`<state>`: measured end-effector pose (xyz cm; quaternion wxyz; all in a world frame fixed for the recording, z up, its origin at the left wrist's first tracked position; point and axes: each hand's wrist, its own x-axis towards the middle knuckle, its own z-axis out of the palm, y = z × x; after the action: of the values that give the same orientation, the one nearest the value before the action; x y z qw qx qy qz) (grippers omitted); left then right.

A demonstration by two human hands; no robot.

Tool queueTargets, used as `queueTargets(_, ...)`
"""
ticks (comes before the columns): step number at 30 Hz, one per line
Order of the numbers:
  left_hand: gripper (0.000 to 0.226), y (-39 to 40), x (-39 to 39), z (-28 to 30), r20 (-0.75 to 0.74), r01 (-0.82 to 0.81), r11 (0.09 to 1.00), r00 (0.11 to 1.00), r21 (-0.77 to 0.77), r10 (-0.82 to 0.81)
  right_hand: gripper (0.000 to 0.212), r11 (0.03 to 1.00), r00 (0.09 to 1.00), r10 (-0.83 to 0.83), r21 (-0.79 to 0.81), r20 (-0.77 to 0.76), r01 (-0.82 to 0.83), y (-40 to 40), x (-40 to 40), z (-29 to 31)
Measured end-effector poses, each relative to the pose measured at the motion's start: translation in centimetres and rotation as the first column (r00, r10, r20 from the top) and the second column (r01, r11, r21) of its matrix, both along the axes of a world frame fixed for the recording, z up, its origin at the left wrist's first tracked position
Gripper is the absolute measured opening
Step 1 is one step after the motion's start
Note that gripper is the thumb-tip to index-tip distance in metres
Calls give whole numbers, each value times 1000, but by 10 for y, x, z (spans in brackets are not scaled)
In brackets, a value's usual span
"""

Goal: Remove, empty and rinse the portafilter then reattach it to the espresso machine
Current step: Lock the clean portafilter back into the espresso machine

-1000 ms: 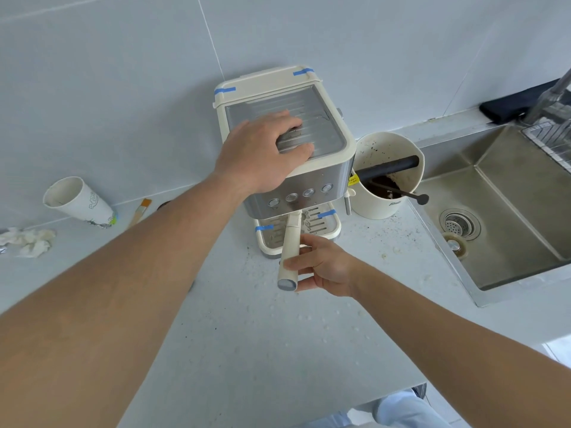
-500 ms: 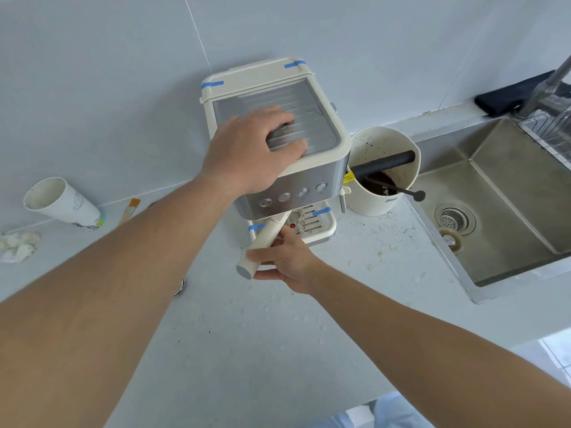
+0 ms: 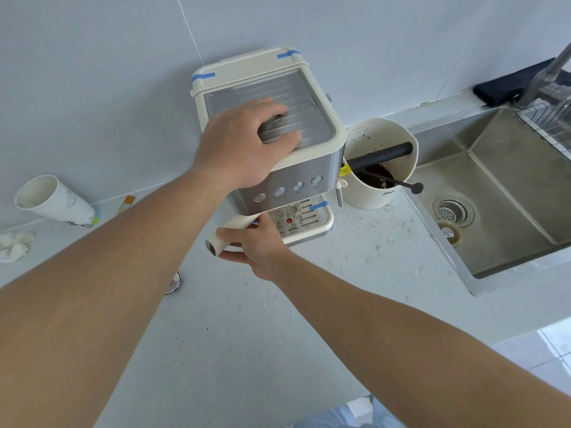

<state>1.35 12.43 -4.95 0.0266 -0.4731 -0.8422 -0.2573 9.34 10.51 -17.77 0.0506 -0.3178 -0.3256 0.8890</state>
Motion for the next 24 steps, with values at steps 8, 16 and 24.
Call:
queueTargets(8,50,0,0,-1,7,1,1000,1000,1,-1,56,982,992,114,143,57,-121,4,34,-18)
queueTargets(16,52,-1,0,-1,19,-4,1000,1000,5,4,63,905,950,277,293,146,-309,27,70,-32)
queueTargets(24,47,-1,3,-1,16,-1,999,1000,33,1,62,925,962,253,265,100,-271,29,57,-23)
